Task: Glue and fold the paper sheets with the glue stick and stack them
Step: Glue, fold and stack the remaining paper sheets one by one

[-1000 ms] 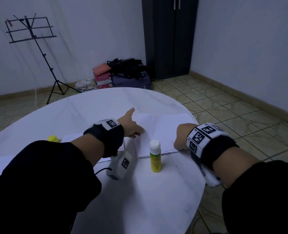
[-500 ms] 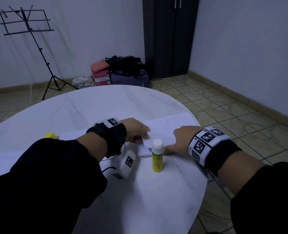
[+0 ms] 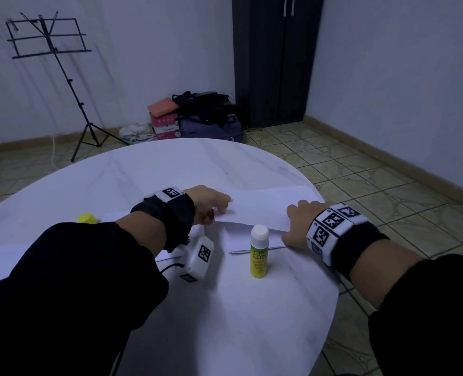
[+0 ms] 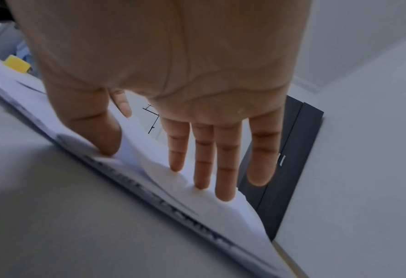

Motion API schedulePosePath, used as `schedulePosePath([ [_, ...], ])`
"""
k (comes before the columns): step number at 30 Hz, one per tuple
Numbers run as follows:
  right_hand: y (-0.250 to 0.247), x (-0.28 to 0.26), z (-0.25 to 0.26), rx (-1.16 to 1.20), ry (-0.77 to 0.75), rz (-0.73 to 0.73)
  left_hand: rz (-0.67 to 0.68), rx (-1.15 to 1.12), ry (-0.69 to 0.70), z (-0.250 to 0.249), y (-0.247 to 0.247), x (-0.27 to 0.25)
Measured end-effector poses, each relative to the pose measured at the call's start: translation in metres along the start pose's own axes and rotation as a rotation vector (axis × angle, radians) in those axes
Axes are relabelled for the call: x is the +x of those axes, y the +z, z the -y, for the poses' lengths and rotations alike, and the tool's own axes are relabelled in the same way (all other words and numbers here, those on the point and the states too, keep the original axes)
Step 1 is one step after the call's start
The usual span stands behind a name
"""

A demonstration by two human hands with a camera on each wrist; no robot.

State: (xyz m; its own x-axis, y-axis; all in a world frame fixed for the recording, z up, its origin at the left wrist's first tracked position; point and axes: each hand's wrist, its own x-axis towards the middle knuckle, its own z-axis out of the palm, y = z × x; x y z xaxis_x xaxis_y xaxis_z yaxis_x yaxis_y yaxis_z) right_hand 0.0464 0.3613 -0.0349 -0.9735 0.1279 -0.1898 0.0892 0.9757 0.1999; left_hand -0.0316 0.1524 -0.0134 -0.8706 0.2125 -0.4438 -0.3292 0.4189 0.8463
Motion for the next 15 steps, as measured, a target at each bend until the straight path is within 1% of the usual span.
schedulePosePath([
  [2,-0.005,-0.004,0.004,0.045,0.017,0.013,-0.047,0.009,0.026,0.001,-0.009,-0.006],
  [5,-0.009,-0.008,0.009,0.115,0.021,0.035,-0.080,0.022,0.058,0.006,-0.024,-0.020],
  [8,-0.015,-0.013,0.010,0.130,0.030,-0.010,-0.104,0.041,0.080,0.020,-0.044,-0.039],
  [9,-0.017,-0.016,0.009,0.155,0.037,0.002,-0.110,0.056,0.078,0.027,-0.051,-0.046],
  [10,-0.021,-0.022,0.009,0.207,0.038,0.047,-0.119,0.073,0.074,0.034,-0.059,-0.053],
  [13,-0.033,-0.043,0.013,0.490,-0.018,0.276,-0.157,0.112,0.055,0.057,-0.083,-0.073],
  [15,-0.034,-0.054,0.017,0.686,-0.060,0.372,-0.173,0.128,0.035,0.073,-0.096,-0.088],
])
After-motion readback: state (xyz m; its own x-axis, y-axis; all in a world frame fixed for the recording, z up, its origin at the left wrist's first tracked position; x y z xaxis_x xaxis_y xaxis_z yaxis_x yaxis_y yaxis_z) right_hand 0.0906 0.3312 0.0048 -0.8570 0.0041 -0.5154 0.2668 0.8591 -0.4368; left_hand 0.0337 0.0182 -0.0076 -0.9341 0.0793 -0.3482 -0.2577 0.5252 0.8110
